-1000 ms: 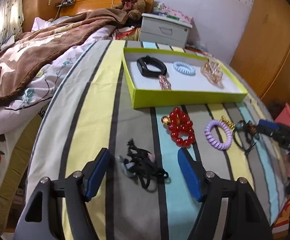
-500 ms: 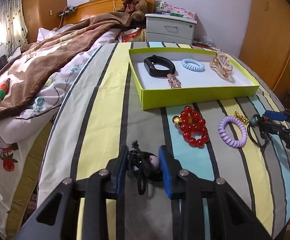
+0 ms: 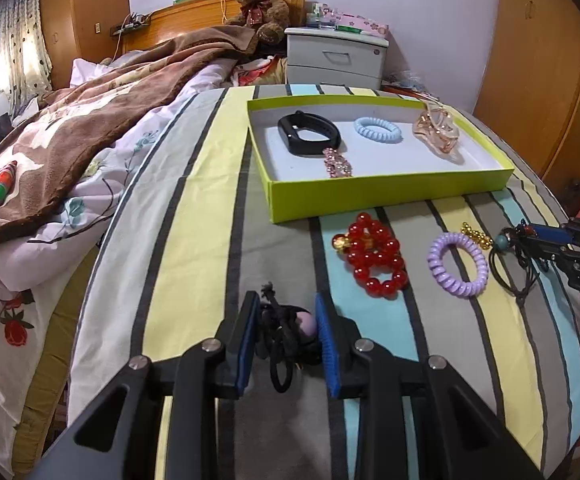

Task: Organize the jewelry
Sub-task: 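Close the left tool on the black hair tie while the right tool reaches the necklace, then close the right tool on the beaded necklace while the left tool carries the hair tie boxward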

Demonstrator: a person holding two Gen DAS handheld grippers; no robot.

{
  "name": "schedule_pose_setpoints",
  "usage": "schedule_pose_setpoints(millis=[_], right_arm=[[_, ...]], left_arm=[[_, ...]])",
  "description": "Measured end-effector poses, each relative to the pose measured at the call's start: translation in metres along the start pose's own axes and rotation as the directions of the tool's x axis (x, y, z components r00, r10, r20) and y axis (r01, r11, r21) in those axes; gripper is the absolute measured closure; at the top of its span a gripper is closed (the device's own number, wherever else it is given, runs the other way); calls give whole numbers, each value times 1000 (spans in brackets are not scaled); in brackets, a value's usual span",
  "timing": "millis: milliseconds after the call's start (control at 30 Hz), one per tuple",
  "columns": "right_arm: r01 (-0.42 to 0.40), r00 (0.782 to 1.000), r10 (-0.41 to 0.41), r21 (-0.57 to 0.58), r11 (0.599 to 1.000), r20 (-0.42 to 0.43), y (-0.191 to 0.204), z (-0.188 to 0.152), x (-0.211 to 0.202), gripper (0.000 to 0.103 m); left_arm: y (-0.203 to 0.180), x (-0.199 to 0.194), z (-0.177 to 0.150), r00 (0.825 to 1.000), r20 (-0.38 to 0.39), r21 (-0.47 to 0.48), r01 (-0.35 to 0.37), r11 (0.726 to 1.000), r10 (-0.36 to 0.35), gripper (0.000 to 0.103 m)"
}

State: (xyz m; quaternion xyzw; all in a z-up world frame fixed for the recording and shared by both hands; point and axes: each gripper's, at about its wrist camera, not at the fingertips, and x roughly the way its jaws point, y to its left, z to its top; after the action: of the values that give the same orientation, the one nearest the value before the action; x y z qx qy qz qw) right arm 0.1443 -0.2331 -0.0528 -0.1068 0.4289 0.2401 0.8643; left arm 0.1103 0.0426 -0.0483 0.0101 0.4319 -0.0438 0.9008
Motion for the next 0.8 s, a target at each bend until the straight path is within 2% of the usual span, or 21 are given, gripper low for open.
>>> schedule_pose_setpoints(millis=[233, 800], right_arm=[[6, 999, -10, 78, 997, 52, -10, -4, -14, 95], [-22, 988, -12, 215, 976, 155, -27, -10, -49, 95]], left_arm=[[-5, -3, -2, 1000, 4, -9, 26, 1000, -26, 74], [-9, -37, 9, 992, 104, -7, 77, 997, -76, 74]])
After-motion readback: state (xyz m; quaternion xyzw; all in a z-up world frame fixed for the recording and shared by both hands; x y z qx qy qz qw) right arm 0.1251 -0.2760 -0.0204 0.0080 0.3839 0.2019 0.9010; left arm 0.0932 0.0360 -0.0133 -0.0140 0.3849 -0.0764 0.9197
